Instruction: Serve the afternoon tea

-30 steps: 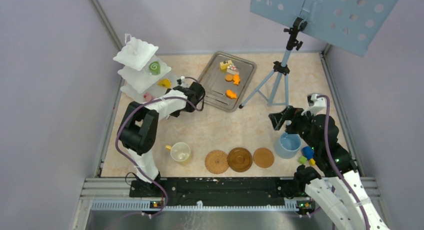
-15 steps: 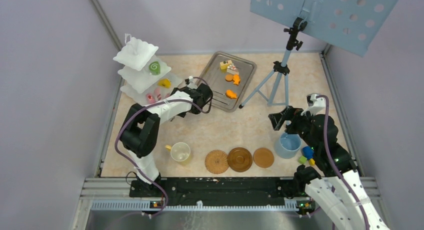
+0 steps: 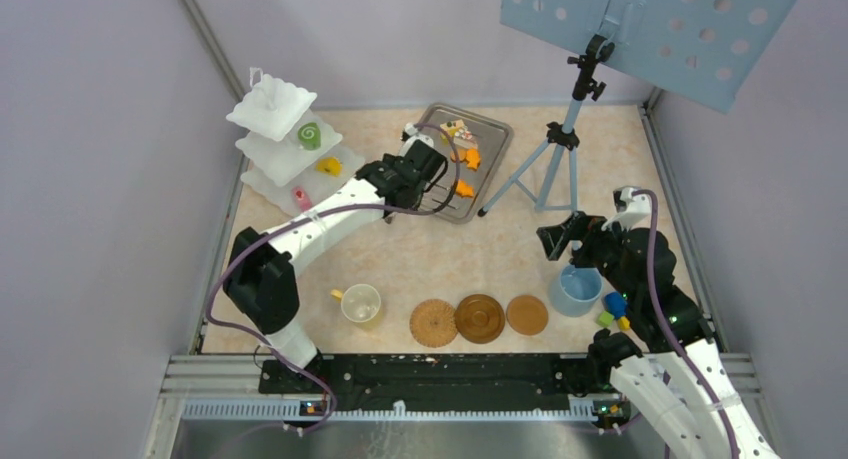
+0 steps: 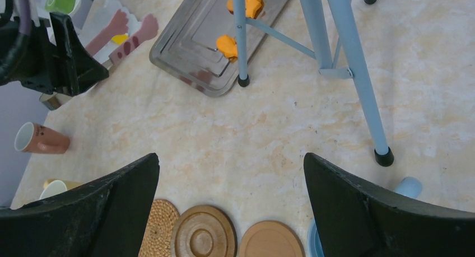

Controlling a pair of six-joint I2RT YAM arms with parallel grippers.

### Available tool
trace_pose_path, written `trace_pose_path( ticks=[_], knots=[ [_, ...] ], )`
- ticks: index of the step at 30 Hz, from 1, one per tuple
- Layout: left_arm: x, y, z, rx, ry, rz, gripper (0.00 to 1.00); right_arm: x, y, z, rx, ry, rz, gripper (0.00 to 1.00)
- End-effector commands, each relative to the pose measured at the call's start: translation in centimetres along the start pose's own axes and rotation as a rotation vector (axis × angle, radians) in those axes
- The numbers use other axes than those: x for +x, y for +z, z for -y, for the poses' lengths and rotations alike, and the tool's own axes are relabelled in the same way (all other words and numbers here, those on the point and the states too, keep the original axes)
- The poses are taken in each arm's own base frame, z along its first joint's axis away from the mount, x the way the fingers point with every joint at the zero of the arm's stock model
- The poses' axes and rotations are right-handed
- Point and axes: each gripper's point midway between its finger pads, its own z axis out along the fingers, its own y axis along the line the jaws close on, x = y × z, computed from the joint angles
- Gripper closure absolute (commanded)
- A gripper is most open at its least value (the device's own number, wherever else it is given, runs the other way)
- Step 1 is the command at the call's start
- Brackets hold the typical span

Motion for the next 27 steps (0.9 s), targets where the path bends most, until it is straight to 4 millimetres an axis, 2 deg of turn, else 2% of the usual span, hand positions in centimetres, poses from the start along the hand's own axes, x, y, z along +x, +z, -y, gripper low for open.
trace_pose_path(
  ticks=[1,5,11,14,20,27],
  knots=[
    [-7.3,-2.8,4.7,0.353,-0.195,0.2,0.42,-0.4,0.2,-0.5,-0.023,-0.008,0.016,0.02],
    [-9.9,-2.4,7.2,0.578,-0.343,0.191,0.4,-0.5,0.1,-0.6,-0.023,-0.006,0.019,0.02],
    [-12.5,-0.1,9.5,0.778,-0.465,0.144,0.41,-0.6,0.0,-0.5,-0.019,-0.005,0.019,0.02],
    [-12.8,1.1,10.8,0.859,-0.554,0.09,0.4,-0.5,0.0,-0.5,-0.017,-0.002,0.019,0.02],
    [-13.4,3.1,11.6,0.832,-0.733,0.044,0.4,-0.5,0.1,-0.4,-0.01,-0.001,0.021,0.02],
    [-14.1,5.2,12.8,0.763,-0.782,0.057,0.41,-0.4,0.3,-0.2,-0.002,-0.002,0.014,0.02]
  ],
)
